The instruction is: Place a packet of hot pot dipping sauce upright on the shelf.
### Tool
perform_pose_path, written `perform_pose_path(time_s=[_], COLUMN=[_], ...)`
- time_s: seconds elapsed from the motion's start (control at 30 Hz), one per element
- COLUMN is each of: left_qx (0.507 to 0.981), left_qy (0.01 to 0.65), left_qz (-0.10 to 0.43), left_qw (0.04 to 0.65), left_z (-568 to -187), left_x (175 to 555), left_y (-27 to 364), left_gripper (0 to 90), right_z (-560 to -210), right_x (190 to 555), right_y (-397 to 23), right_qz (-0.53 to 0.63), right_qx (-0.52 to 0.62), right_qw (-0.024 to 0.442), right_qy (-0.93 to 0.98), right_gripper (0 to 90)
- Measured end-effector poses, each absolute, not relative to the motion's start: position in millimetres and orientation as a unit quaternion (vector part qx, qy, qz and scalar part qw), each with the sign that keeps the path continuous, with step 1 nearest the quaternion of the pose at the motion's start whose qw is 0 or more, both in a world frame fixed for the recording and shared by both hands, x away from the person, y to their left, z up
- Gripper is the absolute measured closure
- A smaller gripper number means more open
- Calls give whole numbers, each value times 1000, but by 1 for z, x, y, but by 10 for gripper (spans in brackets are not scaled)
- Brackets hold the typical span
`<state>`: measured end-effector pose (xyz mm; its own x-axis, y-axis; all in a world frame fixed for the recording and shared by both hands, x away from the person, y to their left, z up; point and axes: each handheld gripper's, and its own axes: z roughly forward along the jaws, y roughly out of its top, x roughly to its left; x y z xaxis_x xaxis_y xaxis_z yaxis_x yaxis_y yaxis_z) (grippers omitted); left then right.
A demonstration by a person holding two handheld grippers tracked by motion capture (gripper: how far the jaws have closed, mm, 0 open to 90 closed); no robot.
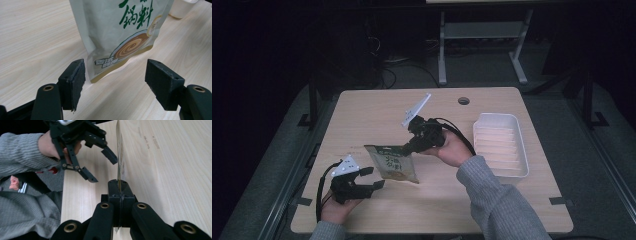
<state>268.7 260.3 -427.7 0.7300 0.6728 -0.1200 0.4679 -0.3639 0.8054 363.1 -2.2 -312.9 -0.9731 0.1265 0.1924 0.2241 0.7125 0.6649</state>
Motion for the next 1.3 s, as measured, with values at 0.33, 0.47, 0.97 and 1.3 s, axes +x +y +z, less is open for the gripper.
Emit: perform_pose_path(time_s=[0.33,0.47,0.97,1.3], left_qx=[821,822,838,848], left_qy=[329,312,253,230], left_qz=[90,66,43,35], left_qw=[458,471,482,476], left_z=[-427,-425,-416,-413], left_x=[269,269,258,253], left_y=[251,248,234,218], left_gripper=[305,471,858,877], right_z=[-308,-310,-307,-307], right_x=[353,350,343,333], right_y=[-11,-13,-24,-22], right_qz=[-373,-379,-370,-332], right_qx=[-70,-59,-51,-27], right_qw=[88,100,89,67], right_qy=[-921,-918,-923,-940], right_gripper=[898,898,884,834])
